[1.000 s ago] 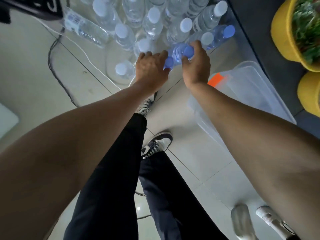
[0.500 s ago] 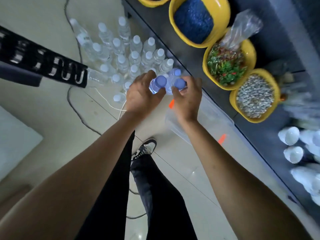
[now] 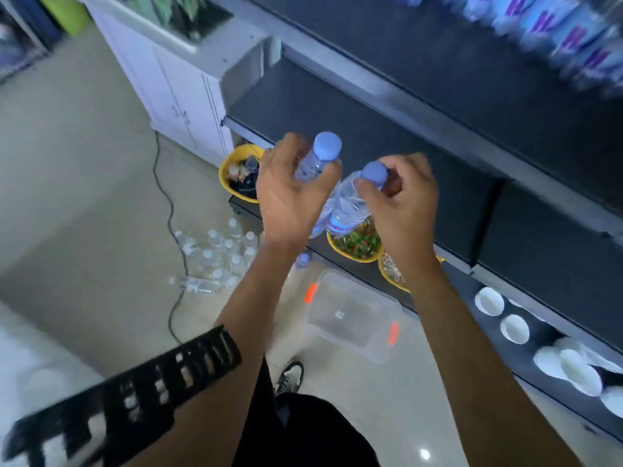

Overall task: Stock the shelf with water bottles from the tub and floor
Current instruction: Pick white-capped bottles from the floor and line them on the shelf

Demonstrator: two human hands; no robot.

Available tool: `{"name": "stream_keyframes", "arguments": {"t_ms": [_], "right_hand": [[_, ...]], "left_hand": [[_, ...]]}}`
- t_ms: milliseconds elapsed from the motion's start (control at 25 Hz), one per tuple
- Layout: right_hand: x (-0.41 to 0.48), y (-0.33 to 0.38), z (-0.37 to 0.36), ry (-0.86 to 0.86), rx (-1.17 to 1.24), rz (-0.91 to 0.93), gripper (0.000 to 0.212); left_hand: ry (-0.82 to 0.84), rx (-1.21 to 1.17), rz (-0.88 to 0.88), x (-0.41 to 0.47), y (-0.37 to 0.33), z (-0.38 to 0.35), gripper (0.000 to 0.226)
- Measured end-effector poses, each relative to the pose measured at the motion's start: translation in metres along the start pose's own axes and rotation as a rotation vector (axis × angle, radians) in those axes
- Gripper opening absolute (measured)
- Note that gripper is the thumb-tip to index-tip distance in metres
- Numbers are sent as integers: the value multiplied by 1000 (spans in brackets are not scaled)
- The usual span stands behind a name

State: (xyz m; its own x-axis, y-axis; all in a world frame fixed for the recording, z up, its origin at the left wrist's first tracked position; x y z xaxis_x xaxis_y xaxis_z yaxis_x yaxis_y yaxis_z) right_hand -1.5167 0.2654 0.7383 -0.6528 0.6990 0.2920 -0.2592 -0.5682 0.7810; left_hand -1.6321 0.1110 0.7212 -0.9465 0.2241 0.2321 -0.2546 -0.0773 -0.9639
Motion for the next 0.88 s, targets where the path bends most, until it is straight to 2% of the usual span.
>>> {"name": "stream_keyframes", "arguments": {"t_ms": [200, 360, 520, 720, 880], "right_hand": [[70, 85, 92, -44, -41, 125, 16], [137, 103, 132, -41, -88, 149, 11], [206, 93, 139, -2, -201, 185, 9], [280, 60, 119, 47, -406, 217, 10], [332, 37, 95, 91, -532, 215, 9]], "left_hand": [[-65, -137, -94, 44, -119, -20, 23], [102, -159, -148, 97, -161, -61, 23], [282, -113, -165, 167, -165, -117, 28], [479, -96, -219, 234, -148, -183, 15], [545, -69, -213, 283, -121, -217, 20]]}}
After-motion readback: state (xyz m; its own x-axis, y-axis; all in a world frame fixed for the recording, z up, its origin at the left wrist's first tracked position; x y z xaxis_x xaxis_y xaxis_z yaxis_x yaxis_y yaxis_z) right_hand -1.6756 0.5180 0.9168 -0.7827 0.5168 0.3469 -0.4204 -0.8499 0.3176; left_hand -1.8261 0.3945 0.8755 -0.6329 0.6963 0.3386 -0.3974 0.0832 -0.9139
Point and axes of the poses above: each hand's wrist, its own x-axis towards the middle knuckle, its own z-axis out of the back of the hand, y = z × x, the point moved 8 cm from there along x, towards the middle knuckle, and after that the axes turned 3 degrees about -x, right-handed, at the moved point
